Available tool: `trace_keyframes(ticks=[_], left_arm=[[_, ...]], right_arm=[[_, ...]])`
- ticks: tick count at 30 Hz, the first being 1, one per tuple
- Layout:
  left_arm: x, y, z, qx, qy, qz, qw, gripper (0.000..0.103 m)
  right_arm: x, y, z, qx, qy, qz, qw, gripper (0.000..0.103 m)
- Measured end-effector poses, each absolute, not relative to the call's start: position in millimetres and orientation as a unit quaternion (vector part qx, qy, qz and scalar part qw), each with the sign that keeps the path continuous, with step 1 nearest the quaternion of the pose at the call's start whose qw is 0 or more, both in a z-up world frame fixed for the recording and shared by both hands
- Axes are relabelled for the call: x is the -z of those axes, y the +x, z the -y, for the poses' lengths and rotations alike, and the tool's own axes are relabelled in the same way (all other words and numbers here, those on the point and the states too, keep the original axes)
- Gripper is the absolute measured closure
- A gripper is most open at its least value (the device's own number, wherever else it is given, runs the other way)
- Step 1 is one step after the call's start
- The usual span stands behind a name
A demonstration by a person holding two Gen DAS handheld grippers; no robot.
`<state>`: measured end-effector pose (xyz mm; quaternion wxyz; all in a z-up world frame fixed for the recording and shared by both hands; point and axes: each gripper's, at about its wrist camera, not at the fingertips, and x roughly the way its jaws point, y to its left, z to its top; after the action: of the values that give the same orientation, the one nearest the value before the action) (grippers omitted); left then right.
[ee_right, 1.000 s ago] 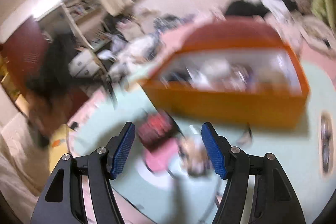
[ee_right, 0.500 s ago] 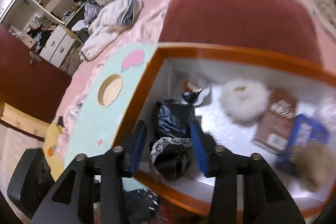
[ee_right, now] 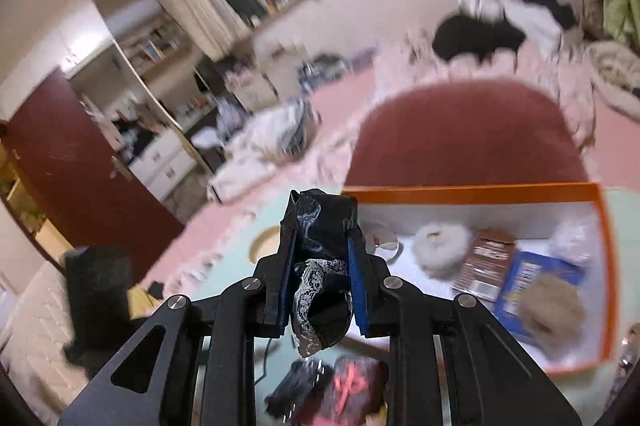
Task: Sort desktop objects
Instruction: 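Set the black toy car down with the left tool while the right tool grasps the lace cloth, then place the black lace cloth down with the right tool while the left tool grasps the pompom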
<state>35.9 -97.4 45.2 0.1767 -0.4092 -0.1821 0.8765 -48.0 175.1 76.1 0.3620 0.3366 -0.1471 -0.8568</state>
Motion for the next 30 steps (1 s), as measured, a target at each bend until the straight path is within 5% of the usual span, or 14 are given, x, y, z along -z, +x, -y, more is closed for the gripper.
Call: trace_keyframes(ticks=[11, 15, 20, 30], left_arm=[[-89.1, -32.9, 46.8, -0.867, -0.432, 0.120, 0.220, 0.037], [-86.3, -76.5, -0.6, -0.857, -0.469, 0.048, 0.207, 0.037], [-53.3, -124.6, -32.0, -0.820, -0.548, 0.000, 0.163, 0.048], [-17.6, -166.3, -54.7, -0.786, -0.606, 0.021, 0.124, 0.050]], right_arm=[[-28.8, 9.8, -237.1, 0.857, 0.391, 0.153, 0.299, 0.072], [-17.5, 9.4, -217.3, 0.854, 0.410, 0.120, 0.298, 0.044], [-28.1, 24.6, -216.5, 0.880, 0.355, 0.111, 0.294, 0.041], [-25.2, 28.2, -233.8, 0.876, 0.346, 0.162, 0.293, 0.037]])
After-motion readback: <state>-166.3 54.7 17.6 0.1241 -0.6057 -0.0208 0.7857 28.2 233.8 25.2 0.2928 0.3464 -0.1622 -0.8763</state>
